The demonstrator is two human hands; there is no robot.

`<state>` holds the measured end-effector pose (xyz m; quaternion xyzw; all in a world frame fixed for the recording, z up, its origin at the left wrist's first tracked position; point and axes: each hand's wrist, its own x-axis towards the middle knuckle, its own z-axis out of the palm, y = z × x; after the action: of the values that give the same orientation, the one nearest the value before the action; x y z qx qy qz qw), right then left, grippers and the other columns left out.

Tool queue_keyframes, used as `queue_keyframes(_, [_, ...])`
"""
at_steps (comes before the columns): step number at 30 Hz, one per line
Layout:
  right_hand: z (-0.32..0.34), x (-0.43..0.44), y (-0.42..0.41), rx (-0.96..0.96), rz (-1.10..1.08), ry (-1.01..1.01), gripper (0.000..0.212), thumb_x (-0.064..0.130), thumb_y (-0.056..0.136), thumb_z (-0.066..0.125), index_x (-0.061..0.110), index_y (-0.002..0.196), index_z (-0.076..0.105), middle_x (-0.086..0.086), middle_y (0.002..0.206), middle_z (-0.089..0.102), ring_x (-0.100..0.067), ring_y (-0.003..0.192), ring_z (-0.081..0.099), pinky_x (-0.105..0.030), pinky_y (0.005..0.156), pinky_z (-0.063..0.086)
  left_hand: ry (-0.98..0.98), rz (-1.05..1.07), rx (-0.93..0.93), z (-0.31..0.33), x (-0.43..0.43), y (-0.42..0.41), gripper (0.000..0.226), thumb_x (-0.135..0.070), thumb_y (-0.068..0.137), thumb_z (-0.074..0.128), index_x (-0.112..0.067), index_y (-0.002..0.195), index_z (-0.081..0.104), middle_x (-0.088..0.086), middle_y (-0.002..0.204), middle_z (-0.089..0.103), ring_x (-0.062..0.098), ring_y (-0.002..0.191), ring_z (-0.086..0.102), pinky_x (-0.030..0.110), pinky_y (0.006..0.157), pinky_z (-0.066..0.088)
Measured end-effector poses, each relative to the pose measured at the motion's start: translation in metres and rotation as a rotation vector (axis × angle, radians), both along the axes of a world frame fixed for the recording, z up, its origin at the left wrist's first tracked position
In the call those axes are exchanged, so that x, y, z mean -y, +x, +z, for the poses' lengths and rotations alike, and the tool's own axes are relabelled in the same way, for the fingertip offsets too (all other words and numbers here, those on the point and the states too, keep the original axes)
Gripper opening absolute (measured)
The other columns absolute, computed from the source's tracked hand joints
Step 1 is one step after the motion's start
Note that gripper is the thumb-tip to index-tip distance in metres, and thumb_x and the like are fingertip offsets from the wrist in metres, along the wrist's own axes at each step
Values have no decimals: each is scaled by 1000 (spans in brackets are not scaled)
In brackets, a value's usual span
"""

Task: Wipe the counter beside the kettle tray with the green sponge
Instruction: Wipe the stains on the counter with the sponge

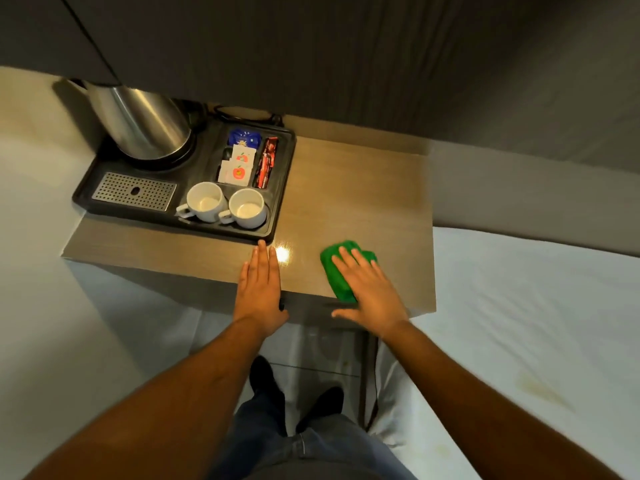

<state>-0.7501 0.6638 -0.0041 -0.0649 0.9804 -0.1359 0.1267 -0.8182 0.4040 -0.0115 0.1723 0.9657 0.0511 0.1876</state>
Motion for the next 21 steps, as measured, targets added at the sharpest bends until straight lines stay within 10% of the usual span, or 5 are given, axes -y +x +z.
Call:
queue_keyframes(6, [9,-38,79,-38,-251,-61,103,-5,91,72,36,170,18,14,179,8,-14,167,4,-47,138,14,40,-8,34,11,1,-4,130,-42,92,73,-5,165,-28,19,171,-40,35,164,-28,51,137,-8])
queue_keyframes(12, [50,-18,40,-86,-332,-158,90,-10,91,68,29,167,39,8,174,34,-20,161,34,-37,135,20,204,-6,-93,22,9,3,88,-37,102,46,-16,173,-2,8,184,-6,24,170,-5,49,138,2])
queue_keyframes(21, [69,119,-46,-168,25,-284,84,-7,92,70,14,167,38,-8,176,32,-26,165,28,-34,135,17,128,180,-230,61,69,24,103,-33,91,56,-16,173,-5,6,184,-9,24,170,-10,48,138,-3])
